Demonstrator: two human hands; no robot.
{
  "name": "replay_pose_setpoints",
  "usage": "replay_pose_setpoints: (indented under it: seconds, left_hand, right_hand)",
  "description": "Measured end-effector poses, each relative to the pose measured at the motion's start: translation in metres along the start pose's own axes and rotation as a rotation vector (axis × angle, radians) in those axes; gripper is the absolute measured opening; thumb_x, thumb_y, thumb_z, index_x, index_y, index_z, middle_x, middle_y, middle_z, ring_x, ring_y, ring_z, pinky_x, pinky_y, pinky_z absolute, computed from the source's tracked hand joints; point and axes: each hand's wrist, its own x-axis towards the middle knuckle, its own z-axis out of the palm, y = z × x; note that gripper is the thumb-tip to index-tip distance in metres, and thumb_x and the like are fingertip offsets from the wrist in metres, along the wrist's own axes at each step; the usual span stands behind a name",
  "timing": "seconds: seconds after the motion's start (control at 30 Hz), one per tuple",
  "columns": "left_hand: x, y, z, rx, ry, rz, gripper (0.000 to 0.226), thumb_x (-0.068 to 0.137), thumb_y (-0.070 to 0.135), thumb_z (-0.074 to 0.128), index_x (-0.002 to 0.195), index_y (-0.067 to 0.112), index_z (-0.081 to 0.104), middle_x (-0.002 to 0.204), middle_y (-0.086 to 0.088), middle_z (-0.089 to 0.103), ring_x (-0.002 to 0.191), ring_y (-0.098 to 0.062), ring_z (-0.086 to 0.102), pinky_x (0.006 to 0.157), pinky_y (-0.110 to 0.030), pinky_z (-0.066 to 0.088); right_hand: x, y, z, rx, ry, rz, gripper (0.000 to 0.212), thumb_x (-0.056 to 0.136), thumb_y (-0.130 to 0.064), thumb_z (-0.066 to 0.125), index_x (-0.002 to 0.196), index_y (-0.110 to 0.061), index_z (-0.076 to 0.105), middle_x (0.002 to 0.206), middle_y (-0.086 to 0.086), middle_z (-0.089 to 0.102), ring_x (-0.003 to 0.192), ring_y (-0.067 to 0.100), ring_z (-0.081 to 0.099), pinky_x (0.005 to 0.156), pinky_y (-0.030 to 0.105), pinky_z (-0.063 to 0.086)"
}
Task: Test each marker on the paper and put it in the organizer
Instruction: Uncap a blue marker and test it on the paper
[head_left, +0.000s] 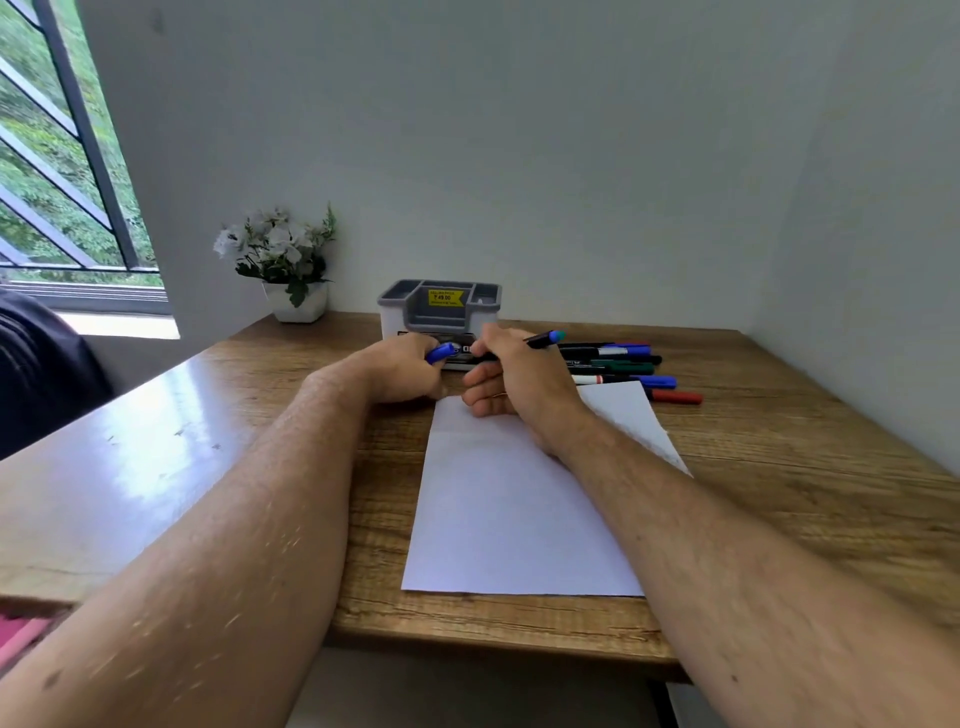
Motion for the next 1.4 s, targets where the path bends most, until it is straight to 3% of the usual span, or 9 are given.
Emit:
replay_pose_setpoints:
  seconds: [0.07,0.2,0.4,0.53,0.67,0.83,1.4]
  left_hand:
    - [0.000,0.000,0.001,0.007,0.002,0.009,0.018,0.084,0.017,0.068,0.085,0.025,0.052,0.092,-0.002,0.060,0.082,-0.014,0.053,0.079,-0.034,0.038]
    - [-0.001,0.003,0.002,-0.048,0.007,0.021,0.021,0.080,0.010,0.070,0.088,0.020,0.053,0.090,-0.004,0.060,0.084,-0.019,0.055,0.077,-0.035,0.040]
    - [-0.004,0.007,0.004,-0.145,0.003,0.020,0.025,0.078,-0.001,0.066,0.089,0.017,0.053,0.087,-0.005,0.058,0.085,-0.021,0.055,0.075,-0.034,0.041]
    - [-0.003,0.008,0.004,-0.132,0.038,-0.021,0.038,0.079,0.005,0.072,0.111,0.019,0.058,0.100,-0.004,0.063,0.097,-0.021,0.058,0.095,-0.042,0.043]
    - [0.000,0.005,0.005,-0.149,0.019,-0.048,0.038,0.080,0.006,0.072,0.114,0.015,0.060,0.107,-0.008,0.065,0.106,-0.026,0.058,0.105,-0.049,0.040]
    - [0.002,0.001,0.003,-0.199,-0.005,-0.076,0.035,0.080,0.006,0.072,0.112,0.014,0.060,0.108,-0.011,0.066,0.106,-0.028,0.059,0.104,-0.053,0.041]
    - [0.002,0.005,0.005,-0.182,0.005,-0.074,0.036,0.082,0.004,0.069,0.115,0.015,0.059,0.107,-0.010,0.065,0.106,-0.027,0.058,0.105,-0.051,0.040]
  right_hand:
    - [0.000,0.000,0.000,0.031,0.034,-0.003,0.039,0.103,-0.035,0.048,0.095,-0.005,0.071,0.069,0.014,0.067,0.052,0.020,0.062,0.051,0.029,0.053]
    - [-0.002,0.002,0.001,-0.023,0.059,-0.049,0.017,0.098,-0.019,0.053,0.089,-0.012,0.067,0.068,0.015,0.067,0.051,0.023,0.061,0.049,0.028,0.051]
    - [-0.006,-0.001,0.001,-0.044,0.036,-0.048,0.015,0.092,-0.012,0.055,0.078,-0.010,0.056,0.068,0.018,0.065,0.046,0.023,0.059,0.044,0.027,0.049]
    - [-0.002,0.002,0.002,-0.145,0.079,-0.092,0.020,0.086,-0.014,0.063,0.069,-0.014,0.053,0.063,0.011,0.063,0.039,0.010,0.051,0.043,0.023,0.040]
    - [0.001,0.004,0.003,-0.285,0.082,-0.097,0.017,0.083,-0.021,0.066,0.072,-0.012,0.056,0.065,0.005,0.060,0.050,0.011,0.048,0.049,0.023,0.039]
    - [0.002,0.003,0.006,-0.366,0.052,-0.127,0.018,0.085,-0.025,0.066,0.078,-0.012,0.056,0.075,0.006,0.061,0.064,0.014,0.052,0.054,0.025,0.039]
    - [-0.001,-0.003,0.010,-0.426,0.018,-0.143,0.025,0.089,-0.023,0.064,0.071,-0.017,0.049,0.068,0.000,0.054,0.060,0.010,0.049,0.050,0.022,0.036]
